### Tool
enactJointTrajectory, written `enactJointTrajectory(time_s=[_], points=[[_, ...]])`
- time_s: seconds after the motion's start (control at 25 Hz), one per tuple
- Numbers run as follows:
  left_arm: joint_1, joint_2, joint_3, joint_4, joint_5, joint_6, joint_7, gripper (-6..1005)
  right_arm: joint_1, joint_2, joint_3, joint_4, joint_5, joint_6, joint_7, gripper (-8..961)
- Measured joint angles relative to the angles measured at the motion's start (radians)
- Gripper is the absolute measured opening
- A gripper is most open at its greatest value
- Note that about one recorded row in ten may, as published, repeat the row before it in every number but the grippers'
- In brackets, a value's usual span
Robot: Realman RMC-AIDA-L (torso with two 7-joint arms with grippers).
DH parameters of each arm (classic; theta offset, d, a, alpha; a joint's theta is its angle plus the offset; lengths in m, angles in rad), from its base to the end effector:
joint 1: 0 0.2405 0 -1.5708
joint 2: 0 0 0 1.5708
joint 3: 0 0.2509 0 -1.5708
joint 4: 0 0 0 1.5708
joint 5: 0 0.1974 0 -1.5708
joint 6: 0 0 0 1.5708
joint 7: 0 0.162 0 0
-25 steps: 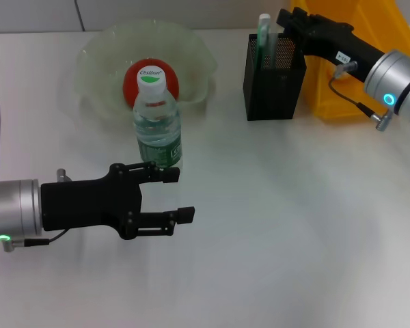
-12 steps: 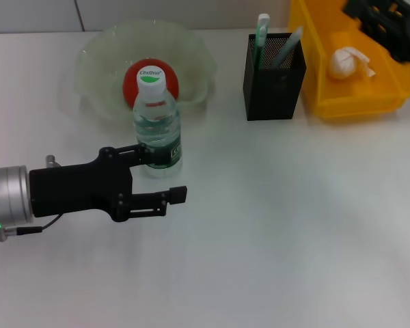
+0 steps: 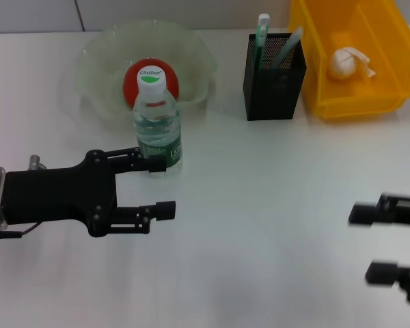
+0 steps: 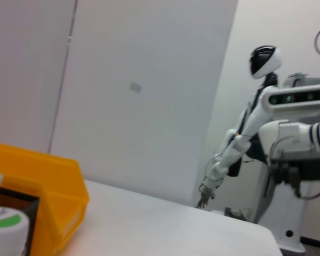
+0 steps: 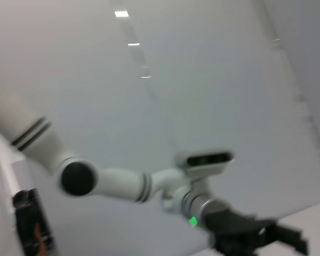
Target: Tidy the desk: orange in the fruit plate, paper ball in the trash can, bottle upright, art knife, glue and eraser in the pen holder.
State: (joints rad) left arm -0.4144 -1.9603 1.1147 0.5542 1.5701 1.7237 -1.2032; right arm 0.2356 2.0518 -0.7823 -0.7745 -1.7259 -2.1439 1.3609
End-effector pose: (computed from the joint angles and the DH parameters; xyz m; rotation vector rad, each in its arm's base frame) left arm -0.2395 0.2716 -0.0064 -2.8948 -0.4082 -0.9586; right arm 0.2411 0.2006 0.0361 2.7993 -0.4846 -1.2423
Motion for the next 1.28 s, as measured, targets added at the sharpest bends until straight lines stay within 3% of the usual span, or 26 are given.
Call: enactJointTrajectory(time_s=[0.16,0.4,1.28], points=[[-0.006,0.002,0.001,0.003,0.003,0.037,-0.006,783,-0.005,0.022,-0.004,0.012,-0.031,0.034,-0.034,678],[-0.011,-0.005,0.007,0.004,0.013,0.042,-0.011,783,0.017,0.021,-0.009,0.036,-0.048,0.043,-0.037,678],[-0.018,0.000,0.008,0.004,0.015,0.045,-0.014,783,0.053,0.015,0.000,0.076,-0.054,0.103,-0.037,678]])
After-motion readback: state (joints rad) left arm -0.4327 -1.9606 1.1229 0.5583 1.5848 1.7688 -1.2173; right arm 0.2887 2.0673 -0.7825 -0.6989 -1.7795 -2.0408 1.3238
